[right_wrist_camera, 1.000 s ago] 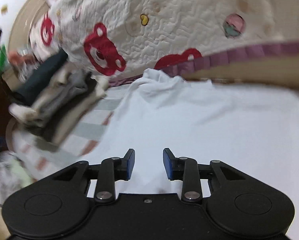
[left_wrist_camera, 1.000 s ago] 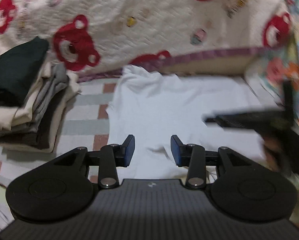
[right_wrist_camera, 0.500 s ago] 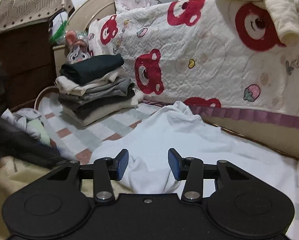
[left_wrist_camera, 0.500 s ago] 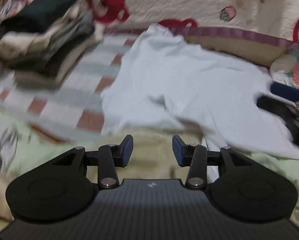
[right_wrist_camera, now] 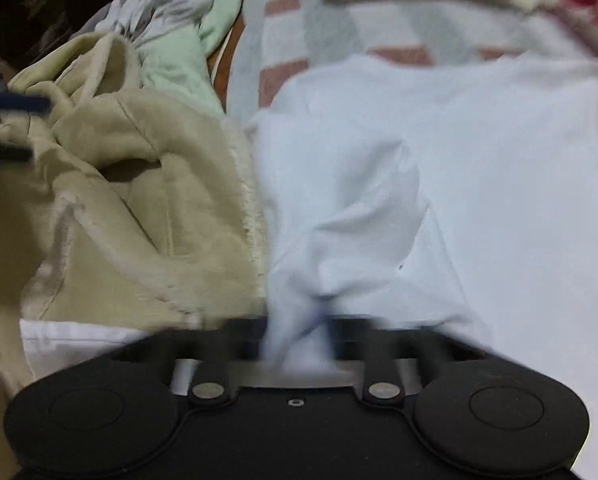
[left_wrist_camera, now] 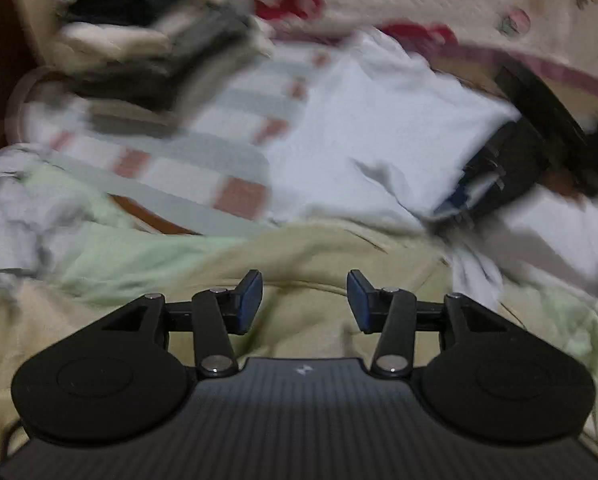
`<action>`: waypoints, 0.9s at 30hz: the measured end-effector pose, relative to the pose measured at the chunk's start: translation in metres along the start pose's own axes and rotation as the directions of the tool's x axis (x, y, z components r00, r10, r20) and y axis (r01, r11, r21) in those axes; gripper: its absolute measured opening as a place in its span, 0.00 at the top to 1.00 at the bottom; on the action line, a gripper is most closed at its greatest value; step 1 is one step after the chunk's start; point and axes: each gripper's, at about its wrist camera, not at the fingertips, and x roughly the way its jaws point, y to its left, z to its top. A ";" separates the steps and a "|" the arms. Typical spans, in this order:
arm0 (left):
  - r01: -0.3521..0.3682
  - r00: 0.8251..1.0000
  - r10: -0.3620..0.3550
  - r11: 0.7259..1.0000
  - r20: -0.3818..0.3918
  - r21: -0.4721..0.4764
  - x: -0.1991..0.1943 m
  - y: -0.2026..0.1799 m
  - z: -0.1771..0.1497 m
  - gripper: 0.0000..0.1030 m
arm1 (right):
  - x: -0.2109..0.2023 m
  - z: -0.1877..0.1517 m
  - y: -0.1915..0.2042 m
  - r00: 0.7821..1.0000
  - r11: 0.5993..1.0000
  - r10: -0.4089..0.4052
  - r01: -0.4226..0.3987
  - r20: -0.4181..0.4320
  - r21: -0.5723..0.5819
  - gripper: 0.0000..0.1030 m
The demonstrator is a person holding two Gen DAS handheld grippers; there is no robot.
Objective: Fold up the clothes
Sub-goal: 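Grasp the shirt hem with both tools and lift it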
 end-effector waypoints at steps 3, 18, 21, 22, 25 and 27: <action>0.057 0.997 -0.059 0.998 -0.057 -0.032 0.035 0.012 0.013 0.55 | -0.016 -0.001 -0.012 1.000 0.998 0.005 -0.005 0.005 0.066 0.93; 0.467 0.884 -0.430 0.833 -0.185 0.295 0.174 0.008 0.146 0.42 | -0.083 0.005 -0.093 0.998 0.898 0.066 -0.060 0.002 0.435 0.89; 0.560 0.824 -0.519 0.808 -0.227 0.185 0.197 0.012 0.138 0.41 | -0.060 0.006 -0.108 0.991 0.876 0.113 -0.067 -0.067 0.478 0.89; 0.575 0.809 -0.537 0.808 -0.239 0.131 0.205 0.016 0.134 0.41 | -0.049 0.005 -0.111 0.987 0.867 0.130 -0.070 -0.090 0.493 0.89; 0.585 0.792 -0.554 0.809 -0.256 0.059 0.218 0.020 0.120 0.41 | -0.030 0.003 -0.121 0.982 0.866 0.135 -0.054 -0.128 0.497 0.86; 0.581 0.794 -0.550 0.812 -0.260 0.055 0.222 0.019 0.110 0.38 | -0.024 0.003 -0.125 0.982 0.867 0.144 -0.067 -0.120 0.495 0.82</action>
